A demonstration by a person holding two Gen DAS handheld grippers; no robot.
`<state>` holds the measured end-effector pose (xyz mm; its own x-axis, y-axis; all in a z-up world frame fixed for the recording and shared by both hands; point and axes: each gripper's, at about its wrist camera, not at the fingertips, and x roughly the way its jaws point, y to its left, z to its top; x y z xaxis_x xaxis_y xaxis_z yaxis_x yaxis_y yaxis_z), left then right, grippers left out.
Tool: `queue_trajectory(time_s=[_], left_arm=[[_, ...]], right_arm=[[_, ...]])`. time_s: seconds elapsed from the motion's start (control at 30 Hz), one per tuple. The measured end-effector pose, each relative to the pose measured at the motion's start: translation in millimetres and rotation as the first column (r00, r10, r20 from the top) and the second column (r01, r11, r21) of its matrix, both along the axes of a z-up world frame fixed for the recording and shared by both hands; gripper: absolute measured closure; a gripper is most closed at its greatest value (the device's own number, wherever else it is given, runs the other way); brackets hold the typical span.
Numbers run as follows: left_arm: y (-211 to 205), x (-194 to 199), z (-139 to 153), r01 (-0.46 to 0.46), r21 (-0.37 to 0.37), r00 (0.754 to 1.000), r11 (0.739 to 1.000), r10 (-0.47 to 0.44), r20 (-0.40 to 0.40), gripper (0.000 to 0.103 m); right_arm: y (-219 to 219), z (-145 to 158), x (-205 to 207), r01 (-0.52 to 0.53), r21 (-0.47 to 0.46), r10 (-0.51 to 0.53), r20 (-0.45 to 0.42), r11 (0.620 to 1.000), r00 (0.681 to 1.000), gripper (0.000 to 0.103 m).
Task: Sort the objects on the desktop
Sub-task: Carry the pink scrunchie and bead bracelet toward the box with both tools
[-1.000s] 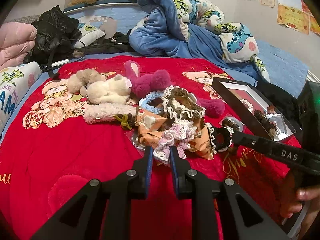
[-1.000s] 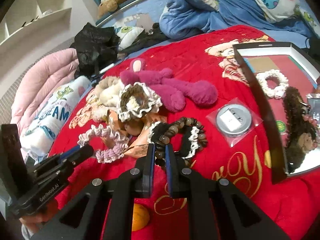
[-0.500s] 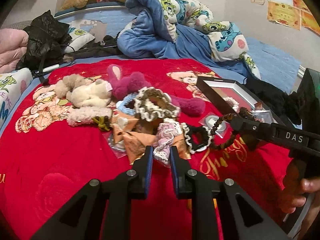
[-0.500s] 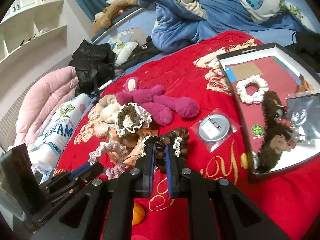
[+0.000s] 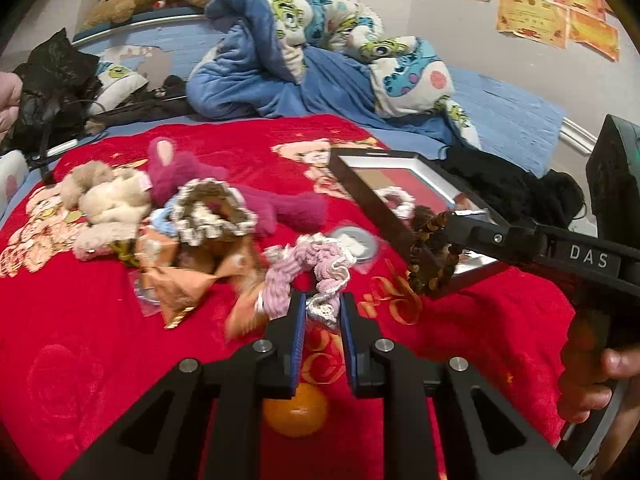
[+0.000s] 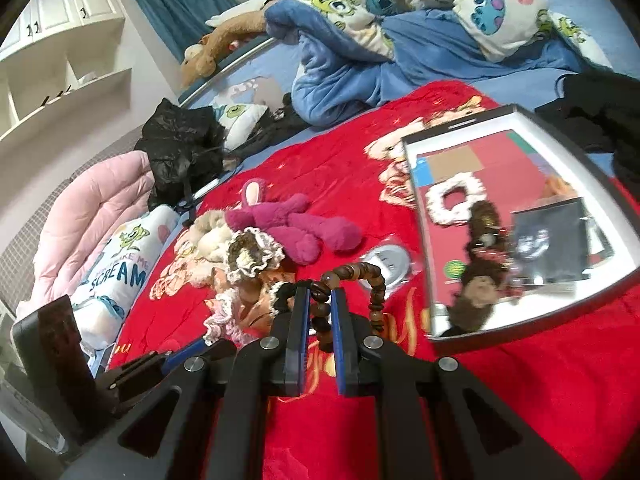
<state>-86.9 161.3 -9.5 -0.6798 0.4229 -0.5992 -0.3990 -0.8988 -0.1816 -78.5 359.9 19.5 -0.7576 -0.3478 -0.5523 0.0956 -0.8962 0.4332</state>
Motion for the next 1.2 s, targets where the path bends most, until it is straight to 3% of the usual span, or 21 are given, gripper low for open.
queue_trajectory(time_s=[0.27, 0.57, 0.7, 0.9, 1.1, 1.2], left_arm=[[57, 22, 8, 0.111, 0.033, 0.994, 0.993, -0.110, -0.015, 0.085], [133, 52, 19, 0.252, 0.100, 0.968, 0.963, -0.250, -0.032, 0.085], [159, 66, 20, 0.281, 0.066, 0.960, 0.957, -0.280, -0.025, 0.085], [161, 80, 38, 0.309, 0.072, 0.949, 0.948, -0.303, -0.085, 0.085], [146, 63, 32, 0.257, 0.097, 0.966, 0.962, -0.253, -0.048, 0.085], [141, 57, 32, 0.234, 0.064, 0.971, 0.970, -0.231, -0.062, 0.085]], right_arm=[[43, 21, 39, 0.085, 0.019, -0.085, -0.033, 0.996, 0.996, 0.092], [105, 20, 89, 0.222, -0.010, -0.222, -0.042, 0.975, 0.974, 0.092], [122, 19, 104, 0.270, -0.051, -0.272, -0.046, 0.962, 0.961, 0.092], [121, 23, 107, 0.272, -0.081, -0.278, -0.072, 0.959, 0.958, 0.092], [112, 17, 107, 0.247, -0.103, -0.256, -0.090, 0.963, 0.962, 0.092], [110, 15, 101, 0.237, -0.104, -0.246, -0.089, 0.966, 0.965, 0.092]])
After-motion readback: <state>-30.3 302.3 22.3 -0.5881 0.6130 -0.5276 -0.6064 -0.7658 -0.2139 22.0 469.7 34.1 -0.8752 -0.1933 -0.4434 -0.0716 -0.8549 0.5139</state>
